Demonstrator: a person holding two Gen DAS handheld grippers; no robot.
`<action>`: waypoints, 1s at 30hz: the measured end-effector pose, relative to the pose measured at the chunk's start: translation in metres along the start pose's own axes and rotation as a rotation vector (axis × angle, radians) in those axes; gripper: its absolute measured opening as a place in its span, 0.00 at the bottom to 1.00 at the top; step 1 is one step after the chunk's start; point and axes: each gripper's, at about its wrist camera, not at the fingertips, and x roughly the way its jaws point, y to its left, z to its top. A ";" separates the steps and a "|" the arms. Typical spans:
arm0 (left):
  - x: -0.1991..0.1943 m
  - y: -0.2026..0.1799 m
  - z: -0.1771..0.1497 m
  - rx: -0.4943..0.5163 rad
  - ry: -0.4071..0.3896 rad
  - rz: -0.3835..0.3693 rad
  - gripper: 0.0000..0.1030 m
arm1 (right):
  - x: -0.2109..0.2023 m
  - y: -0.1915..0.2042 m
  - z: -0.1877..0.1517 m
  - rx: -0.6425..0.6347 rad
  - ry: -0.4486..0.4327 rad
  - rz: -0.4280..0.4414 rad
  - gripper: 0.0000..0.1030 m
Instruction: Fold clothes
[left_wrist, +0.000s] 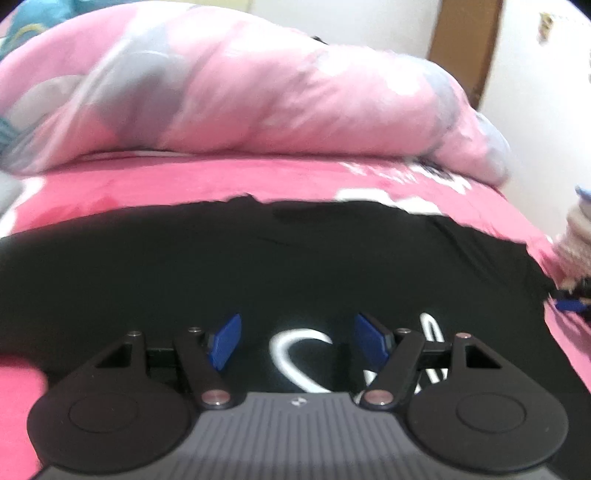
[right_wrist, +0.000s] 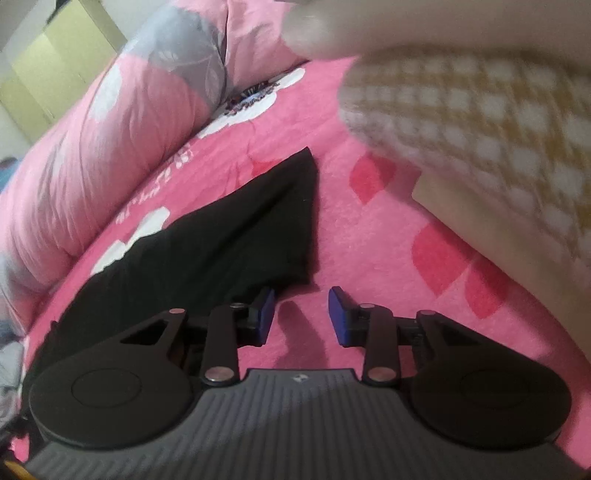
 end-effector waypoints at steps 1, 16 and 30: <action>0.005 -0.005 -0.004 0.007 0.009 -0.002 0.68 | -0.002 -0.004 -0.002 0.007 -0.012 0.009 0.26; 0.010 -0.012 -0.021 0.019 -0.038 0.006 0.73 | -0.001 0.001 0.001 -0.145 -0.112 -0.040 0.00; 0.009 -0.006 -0.022 -0.003 -0.050 -0.019 0.74 | -0.007 -0.018 0.009 0.096 -0.058 0.057 0.49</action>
